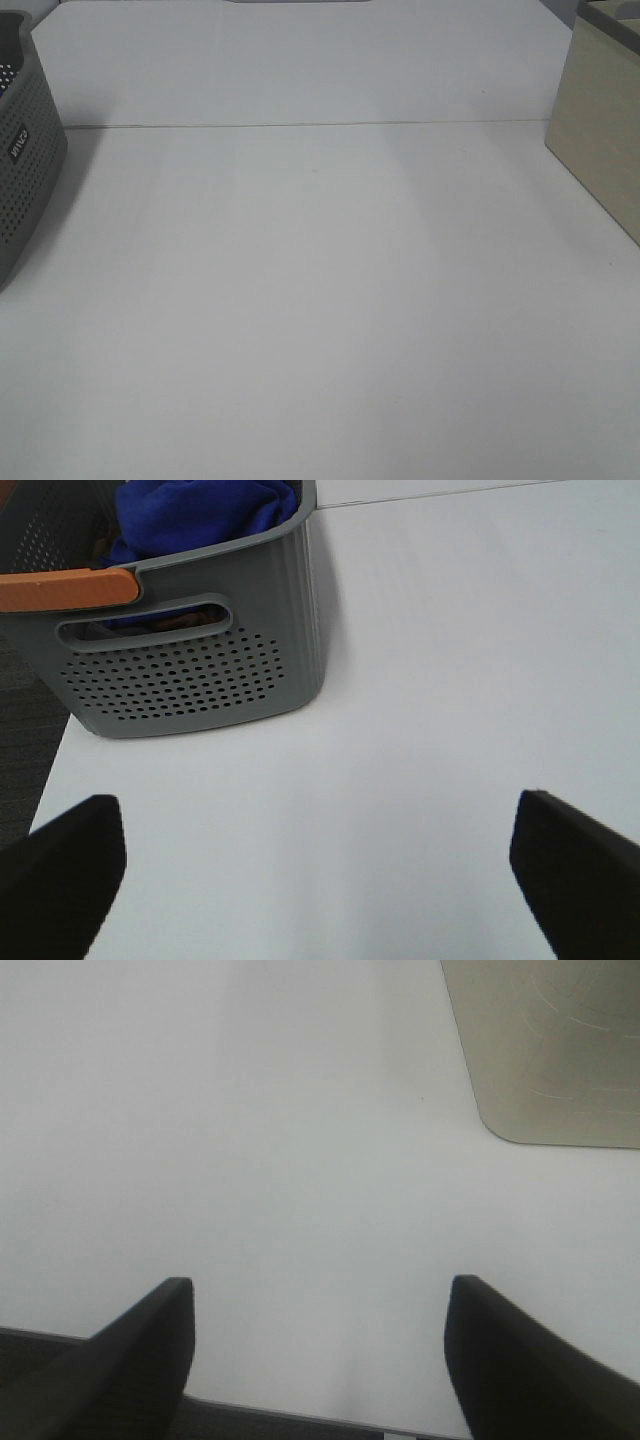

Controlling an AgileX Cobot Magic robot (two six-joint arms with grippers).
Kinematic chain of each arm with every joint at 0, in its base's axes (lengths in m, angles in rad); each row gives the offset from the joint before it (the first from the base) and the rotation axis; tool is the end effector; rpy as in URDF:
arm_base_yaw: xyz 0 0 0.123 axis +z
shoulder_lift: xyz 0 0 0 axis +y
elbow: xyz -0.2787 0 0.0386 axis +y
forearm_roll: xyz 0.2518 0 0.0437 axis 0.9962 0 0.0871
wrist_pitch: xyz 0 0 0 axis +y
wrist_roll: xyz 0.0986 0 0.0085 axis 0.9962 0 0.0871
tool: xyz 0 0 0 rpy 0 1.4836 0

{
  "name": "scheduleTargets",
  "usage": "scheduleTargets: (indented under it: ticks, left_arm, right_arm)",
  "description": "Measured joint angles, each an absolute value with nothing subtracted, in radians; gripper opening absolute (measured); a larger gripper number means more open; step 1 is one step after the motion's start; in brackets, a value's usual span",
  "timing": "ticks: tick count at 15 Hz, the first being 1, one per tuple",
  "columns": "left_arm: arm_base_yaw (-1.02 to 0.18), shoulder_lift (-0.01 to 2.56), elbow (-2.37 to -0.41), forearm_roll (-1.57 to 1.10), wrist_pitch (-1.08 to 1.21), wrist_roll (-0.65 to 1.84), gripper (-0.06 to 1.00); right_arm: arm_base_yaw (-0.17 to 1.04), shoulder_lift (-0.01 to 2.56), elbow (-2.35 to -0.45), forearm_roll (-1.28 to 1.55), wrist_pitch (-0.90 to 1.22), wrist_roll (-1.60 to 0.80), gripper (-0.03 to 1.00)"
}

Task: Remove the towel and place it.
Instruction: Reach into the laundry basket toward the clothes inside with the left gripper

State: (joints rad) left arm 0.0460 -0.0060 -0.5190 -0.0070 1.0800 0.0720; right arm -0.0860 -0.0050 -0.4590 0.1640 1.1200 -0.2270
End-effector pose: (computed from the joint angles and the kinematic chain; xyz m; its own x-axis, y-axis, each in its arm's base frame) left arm 0.0054 -0.0004 0.2792 -0.4522 0.0479 -0.8907 -0.0095 0.9982 0.0585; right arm 0.0106 0.0137 0.2596 -0.5198 -0.1085 -0.8474 -0.1205 0.9913 -0.0530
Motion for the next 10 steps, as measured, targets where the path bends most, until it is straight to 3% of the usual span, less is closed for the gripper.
scheduleTargets:
  ticks: [10]
  left_arm:
    - [0.046, -0.006, -0.519, -0.007, 1.080, 0.072, 0.99]
  right_arm:
    - [-0.086, -0.005, -0.459, 0.164, 1.120, -0.227, 0.70]
